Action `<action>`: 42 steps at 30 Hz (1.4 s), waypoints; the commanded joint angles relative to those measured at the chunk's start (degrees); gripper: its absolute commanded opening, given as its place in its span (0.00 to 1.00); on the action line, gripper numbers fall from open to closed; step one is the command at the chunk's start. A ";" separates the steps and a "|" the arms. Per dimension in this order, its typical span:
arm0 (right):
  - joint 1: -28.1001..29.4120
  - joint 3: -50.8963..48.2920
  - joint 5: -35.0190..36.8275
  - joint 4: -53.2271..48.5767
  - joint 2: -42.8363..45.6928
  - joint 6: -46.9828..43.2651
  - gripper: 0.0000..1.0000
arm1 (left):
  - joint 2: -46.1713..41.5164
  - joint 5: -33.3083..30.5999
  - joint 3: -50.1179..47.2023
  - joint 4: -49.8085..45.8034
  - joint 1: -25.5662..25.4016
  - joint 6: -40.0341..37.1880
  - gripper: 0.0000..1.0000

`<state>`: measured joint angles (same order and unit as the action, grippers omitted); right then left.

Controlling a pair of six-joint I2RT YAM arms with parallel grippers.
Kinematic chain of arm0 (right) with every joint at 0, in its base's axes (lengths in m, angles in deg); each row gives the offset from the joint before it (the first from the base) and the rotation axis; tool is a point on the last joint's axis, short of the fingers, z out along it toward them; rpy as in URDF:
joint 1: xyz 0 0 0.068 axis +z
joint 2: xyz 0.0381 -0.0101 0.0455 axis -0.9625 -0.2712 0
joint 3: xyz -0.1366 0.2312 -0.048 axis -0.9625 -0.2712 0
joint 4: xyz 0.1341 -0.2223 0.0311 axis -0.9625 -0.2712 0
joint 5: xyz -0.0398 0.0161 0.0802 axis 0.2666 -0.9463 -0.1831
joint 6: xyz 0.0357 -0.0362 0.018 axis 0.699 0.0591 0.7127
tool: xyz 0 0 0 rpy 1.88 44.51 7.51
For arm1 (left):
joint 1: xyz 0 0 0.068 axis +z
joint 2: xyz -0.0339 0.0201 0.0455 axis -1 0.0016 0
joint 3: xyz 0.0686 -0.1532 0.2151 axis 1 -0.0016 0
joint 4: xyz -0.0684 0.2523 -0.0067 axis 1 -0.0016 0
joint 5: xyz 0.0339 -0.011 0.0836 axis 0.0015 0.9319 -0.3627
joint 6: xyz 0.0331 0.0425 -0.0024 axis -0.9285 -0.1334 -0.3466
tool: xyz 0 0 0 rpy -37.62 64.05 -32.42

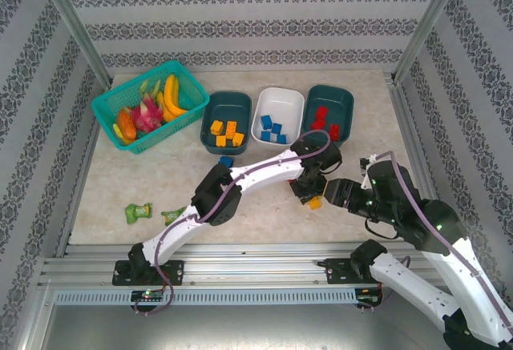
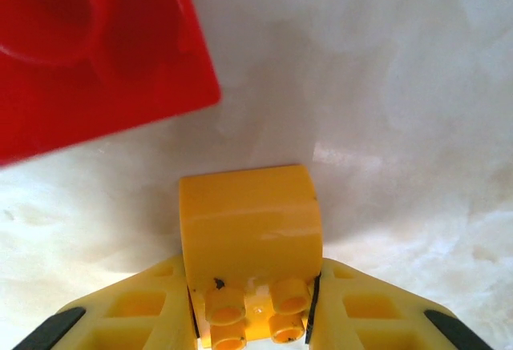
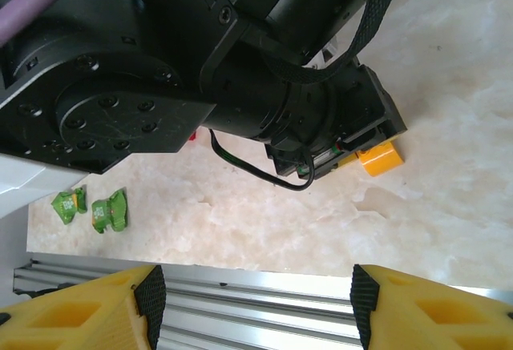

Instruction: Sort the legos into containers by color

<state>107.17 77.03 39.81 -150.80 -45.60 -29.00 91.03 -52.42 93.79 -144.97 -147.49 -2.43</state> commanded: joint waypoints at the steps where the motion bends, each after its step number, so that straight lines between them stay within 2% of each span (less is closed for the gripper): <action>1: 0.76 4.14 3.14 1.82 1.10 -2.35 0.65 | -5.62 -6.04 -0.63 -5.79 1.18 -5.20 0.23; 9: 0.75 11.66 8.06 0.80 -2.77 -5.77 0.65 | -18.11 -10.32 -5.43 -6.32 7.23 -10.82 0.23; 14: 0.43 10.50 8.41 6.69 -6.16 -5.15 0.68 | -22.73 -11.13 -6.51 -6.61 13.24 -16.14 0.23; 18: -2.37 8.05 3.47 13.87 -11.25 -2.72 0.69 | -24.62 -11.10 -6.44 -7.44 19.17 -21.63 0.23; 22: -9.57 3.73 -9.02 25.52 -16.55 4.06 0.69 | -25.21 -10.04 -6.34 -6.62 25.64 -27.60 0.23; 25: -12.47 3.02 -13.58 30.76 -21.11 6.69 0.69 | -23.98 -10.45 -5.27 -5.63 29.78 -32.43 0.23; 29: -13.32 6.06 -15.47 32.07 -27.90 5.18 0.69 | -21.02 -12.91 -4.75 -1.62 33.96 -37.88 0.23; 32: -13.61 7.24 -16.69 34.16 -31.79 5.38 0.69 | -17.83 -12.48 -4.46 3.93 36.34 -40.21 0.23; 37: -14.01 8.50 -17.51 36.82 -36.52 6.34 0.69 | -9.82 -9.09 1.17 11.27 38.39 -41.90 0.25; 42: -14.42 9.75 -17.90 36.64 -38.88 5.98 0.69 | -0.69 -6.60 9.14 12.71 39.40 -41.90 0.27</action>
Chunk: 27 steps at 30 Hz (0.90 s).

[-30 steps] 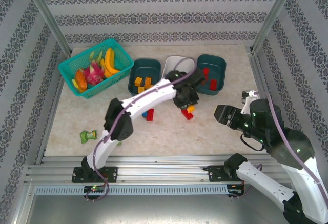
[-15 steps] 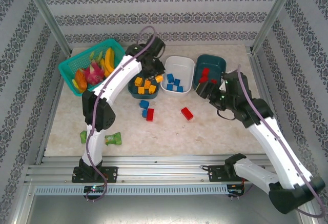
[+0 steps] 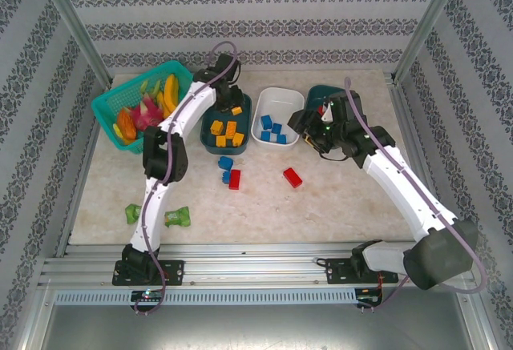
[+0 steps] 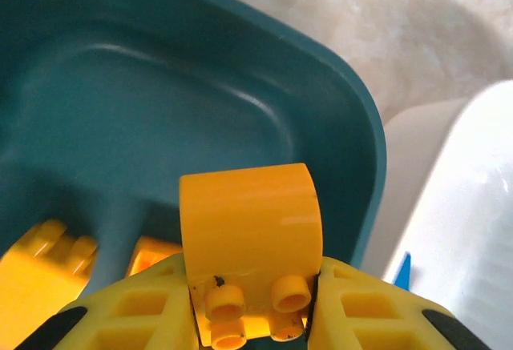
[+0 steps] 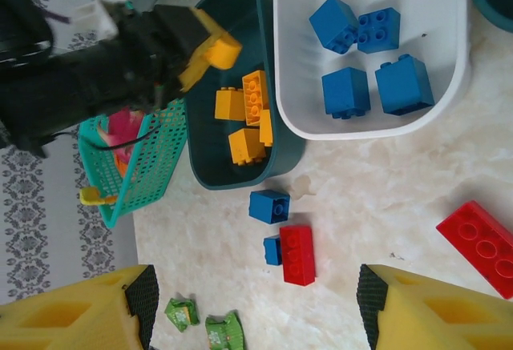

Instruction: Sort the legos into containers by color

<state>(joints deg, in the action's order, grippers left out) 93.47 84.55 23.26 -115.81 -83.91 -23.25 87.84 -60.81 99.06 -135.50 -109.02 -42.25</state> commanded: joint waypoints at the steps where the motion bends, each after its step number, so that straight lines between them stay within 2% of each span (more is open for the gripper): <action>1: -0.70 2.26 -1.43 1.46 -0.66 0.16 0.69 | 3.50 1.77 4.17 3.36 1.15 -1.77 0.27; 4: -1.09 1.98 -1.52 1.15 -0.51 0.15 0.69 | 5.63 3.07 4.14 3.24 1.88 -0.31 0.28; 6: -1.35 1.56 -1.48 1.00 -0.31 0.02 0.69 | 6.12 4.36 3.99 3.26 1.84 -0.52 0.32; 8: -1.44 1.19 -1.52 0.85 -0.27 -0.09 0.69 | 5.99 5.01 3.96 3.02 1.80 -0.52 0.42; 12: -1.12 1.34 -1.09 -0.22 -0.98 -1.60 0.69 | 3.65 5.29 3.95 2.53 1.78 -0.19 0.56; 19: 4.38 4.06 5.04 -5.46 -4.35 -8.82 0.68 | -4.96 4.24 2.66 -0.40 1.28 0.00 0.61; 22: 7.79 4.90 8.27 -6.60 -6.20 -10.96 0.67 | -12.53 3.06 -3.71 -0.34 1.12 -0.22 0.63; 27: 12.42 6.27 13.13 -8.27 -8.69 -14.05 0.66 | -29.03 3.24 -22.37 5.24 1.14 -1.26 0.65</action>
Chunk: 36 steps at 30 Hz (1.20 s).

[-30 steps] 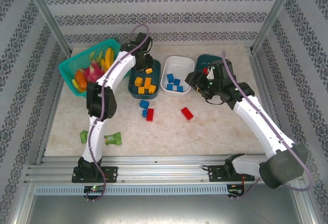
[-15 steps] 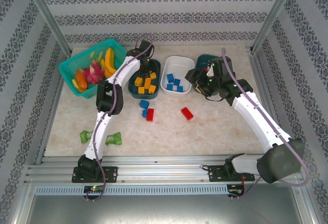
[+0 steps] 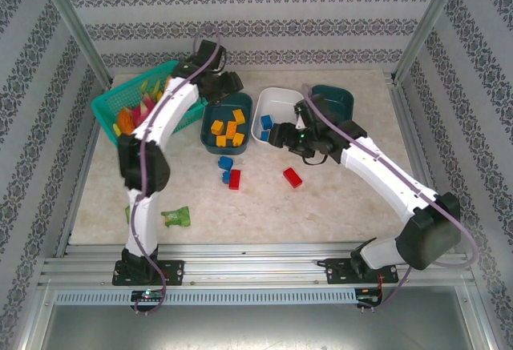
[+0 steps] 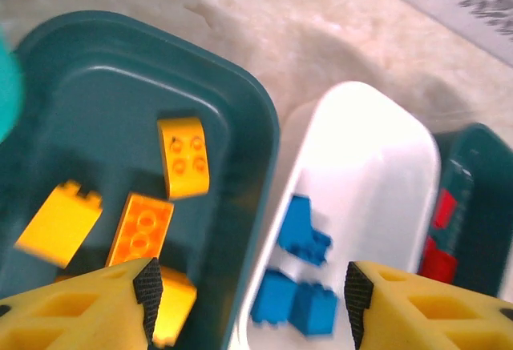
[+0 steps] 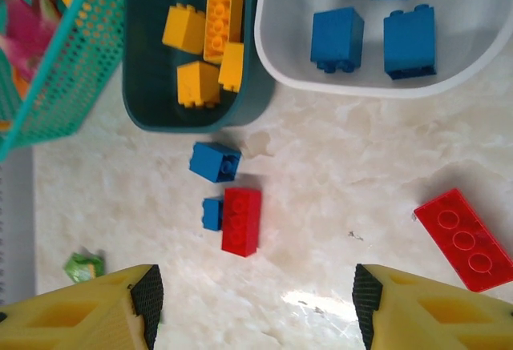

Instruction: Sort the legos into containers by color

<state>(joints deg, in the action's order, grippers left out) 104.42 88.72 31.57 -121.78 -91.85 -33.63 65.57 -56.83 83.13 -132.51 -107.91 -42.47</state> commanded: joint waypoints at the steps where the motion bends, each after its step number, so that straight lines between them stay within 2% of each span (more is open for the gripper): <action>1: 2.10 2.31 5.86 -2.78 -1.21 -4.54 0.66 | -10.48 0.24 -10.41 3.33 0.04 -1.61 0.66; 9: 4.59 1.95 11.62 -7.75 -3.42 -13.80 0.65 | -35.92 7.48 -42.97 10.81 -0.59 -2.21 0.68; 12: 5.91 1.88 11.59 -8.31 -4.47 -15.71 0.65 | -45.08 7.60 -53.68 10.80 -0.71 -1.41 0.69; 16: 10.28 3.99 10.25 -6.73 -8.28 -14.63 0.65 | -56.01 4.37 -63.84 7.18 -0.72 -0.28 0.69; 20: 14.66 8.43 8.75 -3.88 -15.90 -8.35 0.65 | -65.87 0.85 -70.68 4.14 -0.79 1.03 0.69; 25: 18.50 14.15 12.59 0.88 -25.67 -1.04 0.70 | -74.33 -0.66 -76.00 2.04 -0.73 1.94 0.72; 31: 19.16 22.13 15.81 0.70 -34.77 2.35 0.76 | -78.82 -0.77 -76.48 -1.29 -0.77 2.35 0.72; 36: 18.96 26.04 14.88 1.11 -39.80 4.68 0.78 | -80.79 -0.85 -76.56 -2.31 -0.69 2.73 0.72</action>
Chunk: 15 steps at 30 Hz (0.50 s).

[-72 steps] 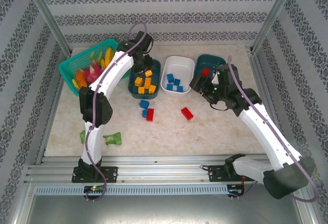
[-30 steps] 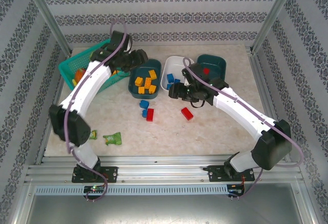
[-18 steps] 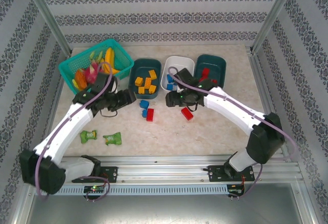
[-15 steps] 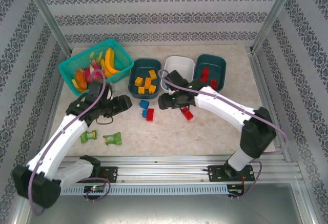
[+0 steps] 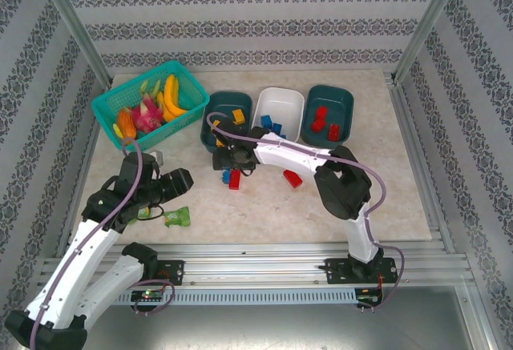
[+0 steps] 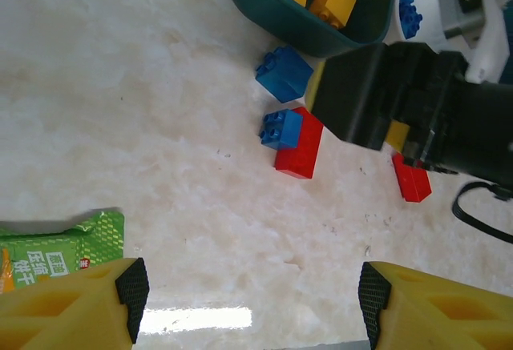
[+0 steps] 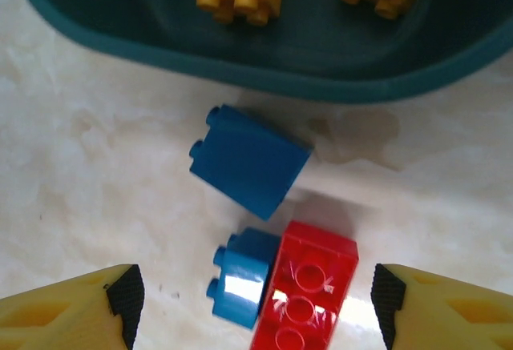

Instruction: Sort the legos into containers by color

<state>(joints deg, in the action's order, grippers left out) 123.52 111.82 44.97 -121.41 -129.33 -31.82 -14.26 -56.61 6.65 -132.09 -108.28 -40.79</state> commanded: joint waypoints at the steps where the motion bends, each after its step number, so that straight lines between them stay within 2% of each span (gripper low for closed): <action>1: -0.15 3.76 1.31 0.82 -3.44 3.16 0.78 | -1.18 -0.95 -0.13 -2.83 -0.39 1.12 0.72; 11: -1.26 8.63 1.27 -0.77 -9.72 5.21 0.77 | -1.28 -0.21 0.40 -2.70 -0.41 0.93 0.72; 15: -1.86 9.33 0.95 -0.45 -11.09 5.00 0.72 | -1.00 0.34 0.46 -2.20 -0.38 1.12 0.72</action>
<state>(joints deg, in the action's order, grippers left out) 122.45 119.34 45.21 -121.17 -139.15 -27.49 -15.09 -56.55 6.65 -133.36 -108.28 -40.22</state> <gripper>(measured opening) 0.726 0.724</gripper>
